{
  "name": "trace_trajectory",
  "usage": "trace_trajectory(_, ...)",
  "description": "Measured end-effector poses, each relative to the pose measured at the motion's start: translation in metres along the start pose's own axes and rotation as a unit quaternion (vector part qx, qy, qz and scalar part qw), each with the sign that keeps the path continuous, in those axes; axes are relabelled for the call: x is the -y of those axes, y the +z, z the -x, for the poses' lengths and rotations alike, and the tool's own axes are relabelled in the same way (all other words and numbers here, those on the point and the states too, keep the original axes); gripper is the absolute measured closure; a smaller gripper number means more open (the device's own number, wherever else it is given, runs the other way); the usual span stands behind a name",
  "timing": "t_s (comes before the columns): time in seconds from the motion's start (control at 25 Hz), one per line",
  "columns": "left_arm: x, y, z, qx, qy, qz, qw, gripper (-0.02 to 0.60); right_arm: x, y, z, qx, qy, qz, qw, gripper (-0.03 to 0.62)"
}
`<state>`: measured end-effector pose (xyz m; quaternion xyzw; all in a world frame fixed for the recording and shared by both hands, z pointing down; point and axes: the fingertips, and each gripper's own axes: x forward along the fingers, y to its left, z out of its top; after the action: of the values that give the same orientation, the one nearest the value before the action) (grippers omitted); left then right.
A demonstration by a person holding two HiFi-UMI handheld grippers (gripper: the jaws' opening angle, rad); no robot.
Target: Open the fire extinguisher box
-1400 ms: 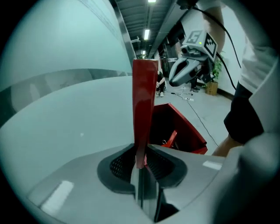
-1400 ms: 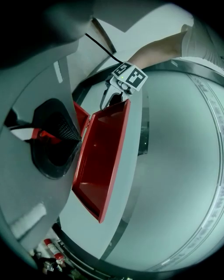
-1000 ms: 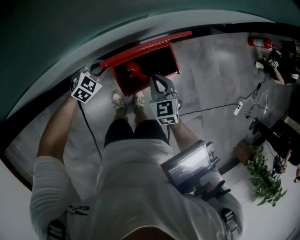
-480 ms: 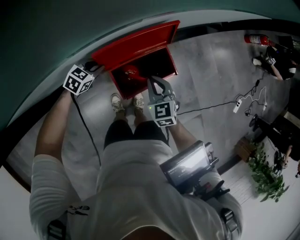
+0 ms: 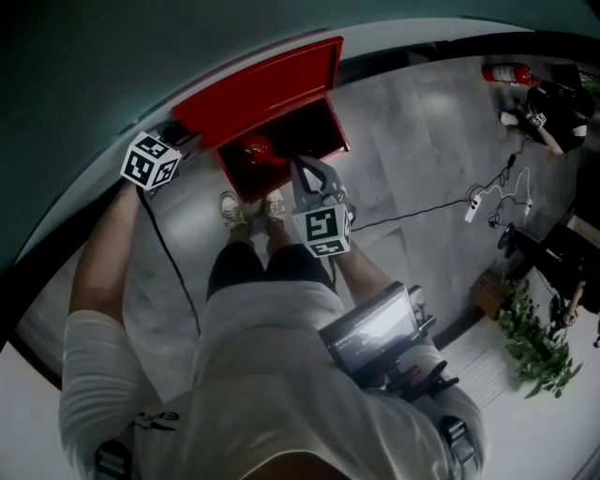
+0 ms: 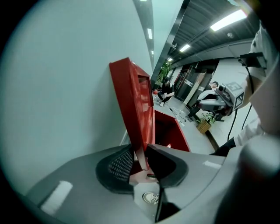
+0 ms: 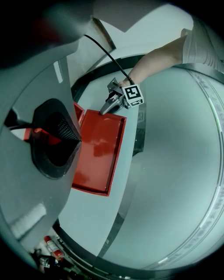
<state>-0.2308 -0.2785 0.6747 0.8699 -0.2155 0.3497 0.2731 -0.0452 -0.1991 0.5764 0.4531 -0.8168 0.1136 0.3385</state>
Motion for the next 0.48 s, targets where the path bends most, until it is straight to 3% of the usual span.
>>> trace_trajectory(0.24,-0.0007,0.0003,0.0008,0.005,0.004,-0.003,1.0000,0.483,0.0002,0.0012,0.0030,0.001,-0.003,0.002,1.000,0.579)
trace_trajectory(0.48,-0.0020,-0.0061,0.0025,0.034,0.038,0.009,0.9987,0.471,-0.0007,0.0066,0.0104,0.009,-0.016,0.003,1.000,0.579)
